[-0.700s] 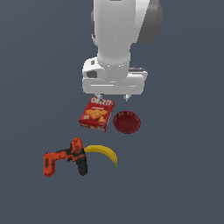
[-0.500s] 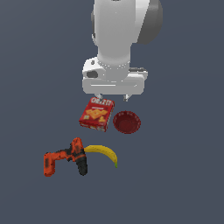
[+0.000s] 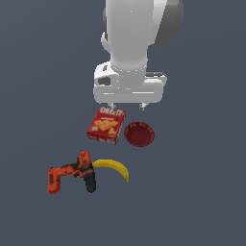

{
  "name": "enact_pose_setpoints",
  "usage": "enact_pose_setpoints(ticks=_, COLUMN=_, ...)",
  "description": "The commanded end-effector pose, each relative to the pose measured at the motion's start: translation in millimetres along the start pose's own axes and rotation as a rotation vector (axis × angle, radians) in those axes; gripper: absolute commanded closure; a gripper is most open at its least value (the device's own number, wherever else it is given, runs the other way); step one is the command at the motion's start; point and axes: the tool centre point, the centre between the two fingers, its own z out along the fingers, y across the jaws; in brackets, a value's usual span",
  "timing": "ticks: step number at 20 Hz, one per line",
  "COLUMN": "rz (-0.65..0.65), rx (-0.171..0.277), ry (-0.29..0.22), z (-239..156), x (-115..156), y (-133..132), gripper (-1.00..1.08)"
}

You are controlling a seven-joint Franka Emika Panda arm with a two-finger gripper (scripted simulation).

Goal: Pick up a designated object from a clutter of objects.

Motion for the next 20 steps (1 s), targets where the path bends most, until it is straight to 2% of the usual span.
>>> enact_pose_setpoints(ticks=1, rz=-0.003, rx=0.0, ry=0.0, z=0.8, x=0.5, y=0.5, gripper=-0.92)
enact_pose_setpoints(ticks=10, rz=-0.081, rx=-0.006, ry=0.002, z=13.7, x=12.1, y=5.2, gripper=-0.92)
enact_pose_setpoints(ticks=20, rz=-0.282, rx=-0.018, ry=0.006, z=49.3, x=39.6, y=17.9, gripper=-0.92)
